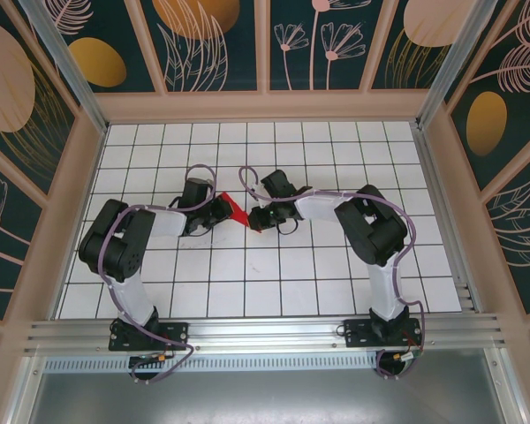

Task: Fold a paper plane with a square sheet of paper (pick it up from the middle)
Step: Fold the wing for the fifth time at the center of the table.

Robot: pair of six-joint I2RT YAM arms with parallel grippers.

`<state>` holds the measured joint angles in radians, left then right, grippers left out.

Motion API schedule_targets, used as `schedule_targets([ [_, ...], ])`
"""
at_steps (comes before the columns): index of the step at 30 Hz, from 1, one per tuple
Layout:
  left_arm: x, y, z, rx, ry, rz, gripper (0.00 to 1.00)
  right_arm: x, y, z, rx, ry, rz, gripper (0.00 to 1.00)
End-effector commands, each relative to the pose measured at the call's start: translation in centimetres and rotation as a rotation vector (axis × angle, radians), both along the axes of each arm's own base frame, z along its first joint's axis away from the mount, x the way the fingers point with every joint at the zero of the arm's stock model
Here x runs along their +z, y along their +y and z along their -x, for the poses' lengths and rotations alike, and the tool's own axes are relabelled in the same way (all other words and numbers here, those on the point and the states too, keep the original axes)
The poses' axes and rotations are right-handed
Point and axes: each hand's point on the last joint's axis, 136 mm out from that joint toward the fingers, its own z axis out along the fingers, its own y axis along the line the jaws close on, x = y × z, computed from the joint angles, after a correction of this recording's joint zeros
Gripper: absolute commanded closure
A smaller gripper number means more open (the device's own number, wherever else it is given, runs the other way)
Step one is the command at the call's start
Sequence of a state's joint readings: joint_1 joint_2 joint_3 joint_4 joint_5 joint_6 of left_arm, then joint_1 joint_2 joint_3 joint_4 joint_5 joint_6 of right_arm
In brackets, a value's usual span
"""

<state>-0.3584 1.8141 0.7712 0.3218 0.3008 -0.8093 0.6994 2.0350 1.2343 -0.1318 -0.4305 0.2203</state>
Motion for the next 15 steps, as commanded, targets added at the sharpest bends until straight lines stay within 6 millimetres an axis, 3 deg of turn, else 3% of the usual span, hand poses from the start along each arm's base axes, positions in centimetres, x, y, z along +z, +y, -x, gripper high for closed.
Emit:
schedule_targets([
  [1, -1.3, 1.2, -0.3, 0.044, 0.032, -0.064, 0.91, 0.9, -1.7, -0.2, -0.058, 0.030, 0.059, 0.90],
  [4, -1.9, 1.4, 0.2, 0.044, 0.050, -0.072, 0.92, 4.3, -0.1, -0.8, -0.050, -0.006, -0.038, 0.89],
  [7, -2.3, 1.5, 0.5, 0.042, 0.059, -0.076, 0.93, 6.2, 1.0, -0.9, -0.036, -0.015, -0.106, 0.88],
  [15, -2.4, 1.4, 0.5, 0.042, 0.064, -0.071, 0.95, 4.6, 3.5, -0.3, 0.013, 0.052, -0.132, 0.91],
])
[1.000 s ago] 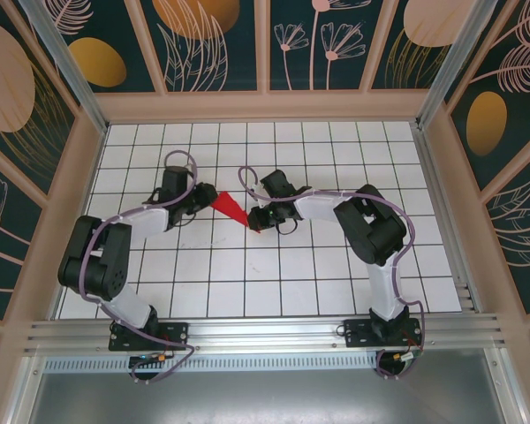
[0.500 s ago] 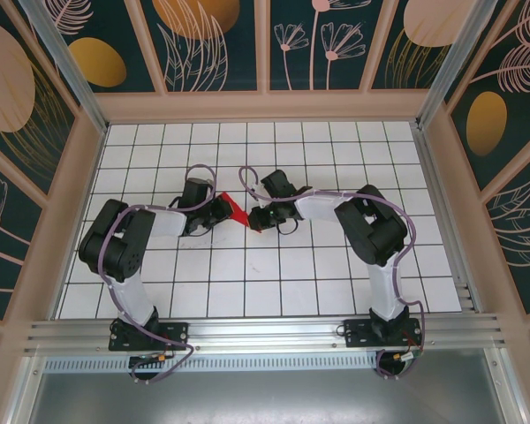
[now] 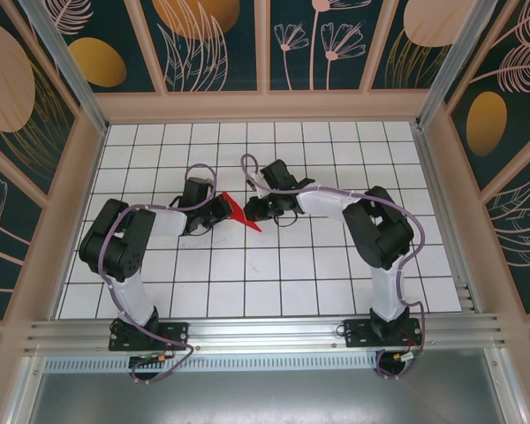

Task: Fold a paper plane with a square sheet of paper (pick it up from the middle)
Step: Fold the wing for the fifth time at the center of the table.

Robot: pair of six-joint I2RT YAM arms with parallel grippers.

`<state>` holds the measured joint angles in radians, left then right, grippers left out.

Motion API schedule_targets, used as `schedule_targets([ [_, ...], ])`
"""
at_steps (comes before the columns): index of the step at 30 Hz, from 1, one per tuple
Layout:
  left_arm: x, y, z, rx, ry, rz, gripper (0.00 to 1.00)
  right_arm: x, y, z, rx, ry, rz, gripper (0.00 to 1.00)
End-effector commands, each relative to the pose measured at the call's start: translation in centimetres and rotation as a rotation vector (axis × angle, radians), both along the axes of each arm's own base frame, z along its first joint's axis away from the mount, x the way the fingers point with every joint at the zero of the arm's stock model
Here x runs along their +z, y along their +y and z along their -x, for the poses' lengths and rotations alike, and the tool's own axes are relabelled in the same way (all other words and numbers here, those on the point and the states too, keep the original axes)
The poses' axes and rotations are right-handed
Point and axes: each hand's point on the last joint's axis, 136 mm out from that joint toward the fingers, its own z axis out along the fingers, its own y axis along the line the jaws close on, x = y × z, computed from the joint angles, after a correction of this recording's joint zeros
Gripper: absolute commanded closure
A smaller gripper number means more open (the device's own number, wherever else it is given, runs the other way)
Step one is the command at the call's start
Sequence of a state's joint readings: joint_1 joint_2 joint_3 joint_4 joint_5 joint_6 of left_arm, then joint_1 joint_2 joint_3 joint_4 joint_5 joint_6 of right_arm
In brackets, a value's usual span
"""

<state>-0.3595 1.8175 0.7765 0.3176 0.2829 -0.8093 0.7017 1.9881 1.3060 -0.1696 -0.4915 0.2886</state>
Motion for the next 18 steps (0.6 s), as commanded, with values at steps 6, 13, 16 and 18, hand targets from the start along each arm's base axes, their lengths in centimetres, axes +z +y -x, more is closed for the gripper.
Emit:
schedule_targets([
  [6, -2.3, 1.3, 0.9, 0.033, 0.068, -0.058, 0.96, -1.5, 3.0, -0.2, 0.059, 0.066, -0.019, 0.93],
  [13, -2.5, 1.4, 1.0, 0.041, 0.074, -0.058, 0.96, -3.8, 2.4, 0.8, 0.086, 0.106, 0.025, 0.95],
  [16, -2.6, 1.4, 1.0, 0.041, 0.074, -0.059, 0.96, -5.2, 1.5, 1.0, 0.072, 0.119, 0.066, 0.95],
  [18, -2.7, 1.5, 1.0, 0.045, 0.077, -0.064, 0.96, -6.0, 0.8, 1.2, 0.060, 0.124, 0.101, 0.95],
])
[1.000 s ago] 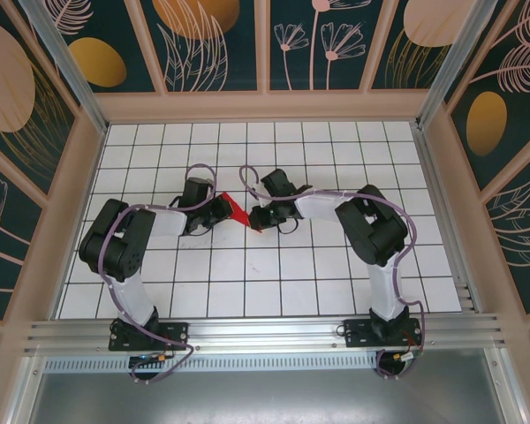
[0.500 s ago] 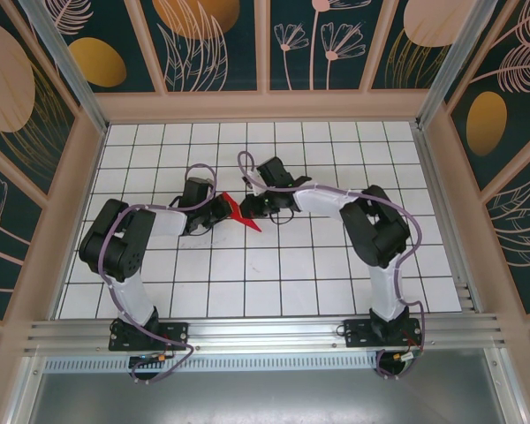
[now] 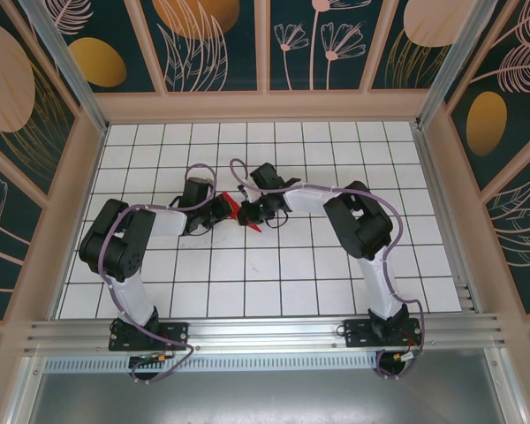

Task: Fold a paper plane with a square sheet of paper (pick it up from the middle)
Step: Fold the wing for the fifth time at the center of the table.

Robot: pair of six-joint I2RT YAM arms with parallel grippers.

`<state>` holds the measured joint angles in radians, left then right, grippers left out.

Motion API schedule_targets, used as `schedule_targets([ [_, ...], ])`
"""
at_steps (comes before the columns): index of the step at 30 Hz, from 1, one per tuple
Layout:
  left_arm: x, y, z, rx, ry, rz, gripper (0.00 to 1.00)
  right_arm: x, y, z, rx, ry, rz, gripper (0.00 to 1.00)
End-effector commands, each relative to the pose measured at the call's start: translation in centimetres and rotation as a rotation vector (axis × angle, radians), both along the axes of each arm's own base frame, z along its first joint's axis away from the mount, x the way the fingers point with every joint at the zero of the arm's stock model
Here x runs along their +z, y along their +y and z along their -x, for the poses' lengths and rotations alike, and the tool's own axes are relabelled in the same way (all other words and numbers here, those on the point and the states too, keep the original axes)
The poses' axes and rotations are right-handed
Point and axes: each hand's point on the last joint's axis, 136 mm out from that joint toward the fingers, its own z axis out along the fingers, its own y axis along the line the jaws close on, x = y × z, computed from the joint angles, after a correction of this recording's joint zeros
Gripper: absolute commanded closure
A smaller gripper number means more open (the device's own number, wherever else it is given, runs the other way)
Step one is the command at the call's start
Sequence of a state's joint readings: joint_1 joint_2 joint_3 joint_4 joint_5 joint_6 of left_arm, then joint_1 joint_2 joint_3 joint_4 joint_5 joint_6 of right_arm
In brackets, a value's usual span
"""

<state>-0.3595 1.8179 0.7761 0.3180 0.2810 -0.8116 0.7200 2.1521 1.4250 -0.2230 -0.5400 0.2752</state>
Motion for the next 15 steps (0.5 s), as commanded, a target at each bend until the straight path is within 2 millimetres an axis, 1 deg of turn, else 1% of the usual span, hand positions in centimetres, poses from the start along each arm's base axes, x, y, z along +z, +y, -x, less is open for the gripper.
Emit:
schedule_targets([
  [1, -2.7, 1.5, 1.1, 0.042, 0.077, -0.065, 0.96, -2.4, -1.5, 1.0, 0.002, 0.031, 0.082, 0.95],
  [4, -2.9, 1.6, 1.1, 0.044, 0.081, -0.074, 0.96, -3.0, -2.6, 1.2, -0.010, 0.040, 0.105, 0.95],
  [7, -3.1, 1.8, 1.2, 0.045, 0.085, -0.087, 0.96, -3.2, -3.7, 1.7, -0.013, 0.056, 0.104, 0.95],
  [11, -3.2, 1.9, 1.2, 0.044, 0.087, -0.098, 0.96, -3.2, -4.8, 3.1, 0.005, 0.099, 0.048, 0.95],
  [15, -3.4, 2.0, 1.1, 0.043, 0.089, -0.103, 0.96, -4.2, -6.7, 4.5, -0.015, 0.151, 0.037, 0.95],
])
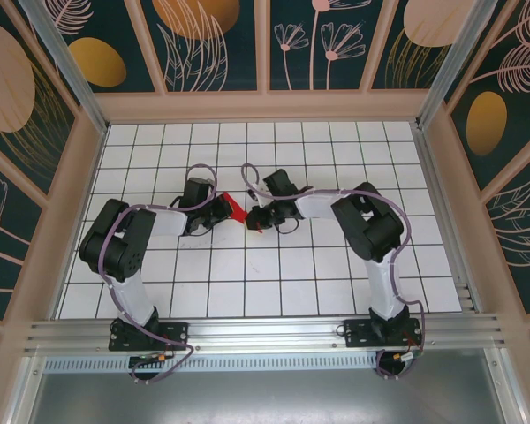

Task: Fold a paper plane with a square sheet of paper (pick it up from the middle)
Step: Fold the wing for the fifth time at the center of the table.

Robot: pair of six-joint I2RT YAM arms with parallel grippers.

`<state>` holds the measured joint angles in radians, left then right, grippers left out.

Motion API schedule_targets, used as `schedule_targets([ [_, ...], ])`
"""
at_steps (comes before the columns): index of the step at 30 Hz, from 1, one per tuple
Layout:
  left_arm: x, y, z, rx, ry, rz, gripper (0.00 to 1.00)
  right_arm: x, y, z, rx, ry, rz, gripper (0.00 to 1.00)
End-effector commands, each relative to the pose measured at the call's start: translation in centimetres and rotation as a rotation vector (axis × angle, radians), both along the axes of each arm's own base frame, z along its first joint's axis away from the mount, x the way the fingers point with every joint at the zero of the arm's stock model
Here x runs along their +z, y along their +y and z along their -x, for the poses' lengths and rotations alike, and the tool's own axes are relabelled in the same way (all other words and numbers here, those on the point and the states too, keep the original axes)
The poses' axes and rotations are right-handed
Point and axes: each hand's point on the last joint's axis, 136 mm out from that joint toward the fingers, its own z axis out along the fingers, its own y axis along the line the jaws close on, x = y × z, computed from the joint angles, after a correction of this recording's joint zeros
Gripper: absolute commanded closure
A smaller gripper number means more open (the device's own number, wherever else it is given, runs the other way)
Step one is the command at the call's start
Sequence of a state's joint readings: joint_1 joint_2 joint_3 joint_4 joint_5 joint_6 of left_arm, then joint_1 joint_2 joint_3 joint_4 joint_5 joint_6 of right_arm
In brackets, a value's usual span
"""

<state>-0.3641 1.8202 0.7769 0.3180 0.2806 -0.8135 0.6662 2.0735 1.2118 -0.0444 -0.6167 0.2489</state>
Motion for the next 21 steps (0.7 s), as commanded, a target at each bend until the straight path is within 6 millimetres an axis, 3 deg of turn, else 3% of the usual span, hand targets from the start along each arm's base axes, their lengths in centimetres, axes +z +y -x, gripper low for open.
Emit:
schedule_targets([
  [1, -3.4, 2.1, 1.1, 0.044, 0.087, -0.105, 0.96, -3.7, -4.2, 3.9, -0.015, 0.170, 0.121, 0.95],
  [7, -3.7, 2.1, 1.1, 0.044, 0.095, -0.108, 0.96, -3.9, -6.1, 5.8, -0.017, 0.180, 0.161, 0.95],
  [13, -2.9, 1.7, 0.6, 0.026, 0.075, -0.092, 0.94, -2.3, -7.2, 6.1, -0.033, 0.123, 0.173, 0.94],
  [16, -0.6, 0.7, -0.1, -0.006, 0.024, -0.051, 0.89, 0.2, -6.7, 5.0, -0.054, 0.038, 0.128, 0.89],
  [21, 4.8, 0.5, -1.3, -0.007, -0.092, -0.031, 0.71, 4.6, -7.0, 1.5, -0.169, -0.151, 0.112, 0.67],
])
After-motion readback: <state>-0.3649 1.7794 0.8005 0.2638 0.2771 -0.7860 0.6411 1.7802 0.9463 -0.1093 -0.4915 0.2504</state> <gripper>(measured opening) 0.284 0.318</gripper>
